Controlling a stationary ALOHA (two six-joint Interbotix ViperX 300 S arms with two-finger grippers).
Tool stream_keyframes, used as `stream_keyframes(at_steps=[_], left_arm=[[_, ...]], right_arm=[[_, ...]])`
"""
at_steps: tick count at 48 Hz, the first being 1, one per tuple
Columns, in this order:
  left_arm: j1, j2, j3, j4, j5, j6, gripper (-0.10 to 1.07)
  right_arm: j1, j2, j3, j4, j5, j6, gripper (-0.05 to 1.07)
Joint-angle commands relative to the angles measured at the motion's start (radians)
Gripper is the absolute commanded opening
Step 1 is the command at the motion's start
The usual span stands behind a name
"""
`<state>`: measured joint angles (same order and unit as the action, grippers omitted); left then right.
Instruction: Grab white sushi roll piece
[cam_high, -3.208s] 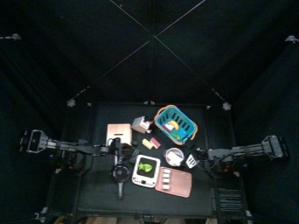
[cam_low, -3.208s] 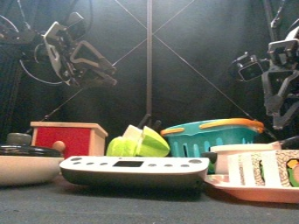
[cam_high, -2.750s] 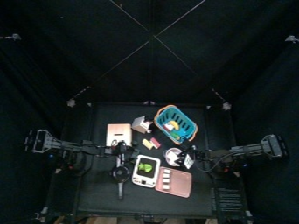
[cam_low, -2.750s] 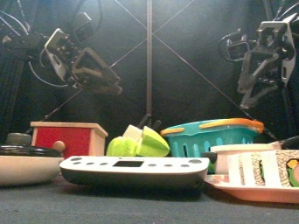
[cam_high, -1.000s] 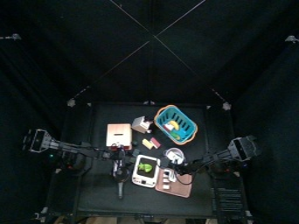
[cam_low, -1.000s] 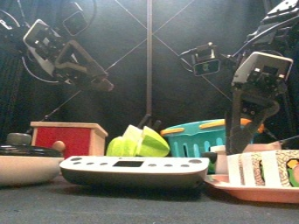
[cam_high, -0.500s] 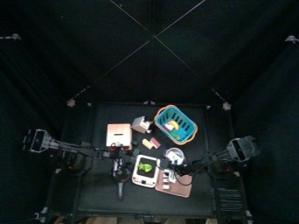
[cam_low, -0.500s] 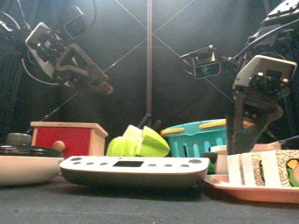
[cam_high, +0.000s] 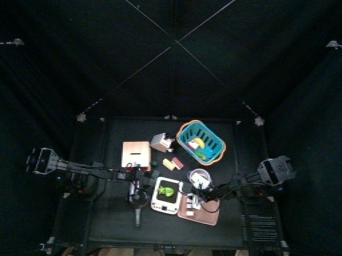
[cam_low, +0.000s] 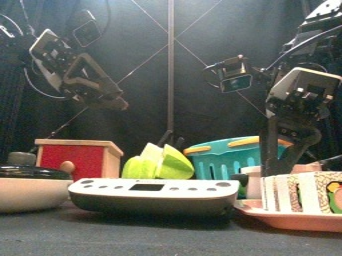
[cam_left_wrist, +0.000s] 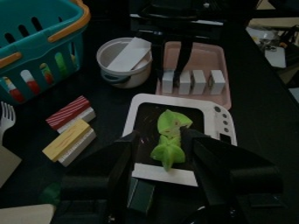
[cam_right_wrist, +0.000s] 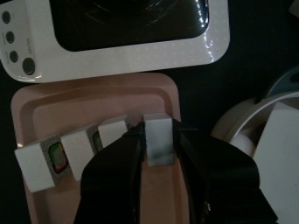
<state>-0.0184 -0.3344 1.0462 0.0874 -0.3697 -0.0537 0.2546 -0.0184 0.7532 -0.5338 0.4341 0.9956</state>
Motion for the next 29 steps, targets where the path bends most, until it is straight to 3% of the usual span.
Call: stream_keyframes(at_steps=[1,16,29], left_arm=[[0.003,-0.008,-0.008,-0.002,-0.009,0.000,0.82],[0.003,-0.008,-0.005,-0.002,-0.009,-0.002,0.82],[0.003,-0.008,-0.005,-0.002,-0.011,-0.002,0.82]], right_arm=[[-0.002,-0.026,-0.025,-0.002,0.002,-0.002,0.59],[-0.002,-0.086,-0.063,-0.035,0.064,-0.002,0.59],[-0.012,-0.114,-0.071,-0.074,0.044,-0.002,0.59]])
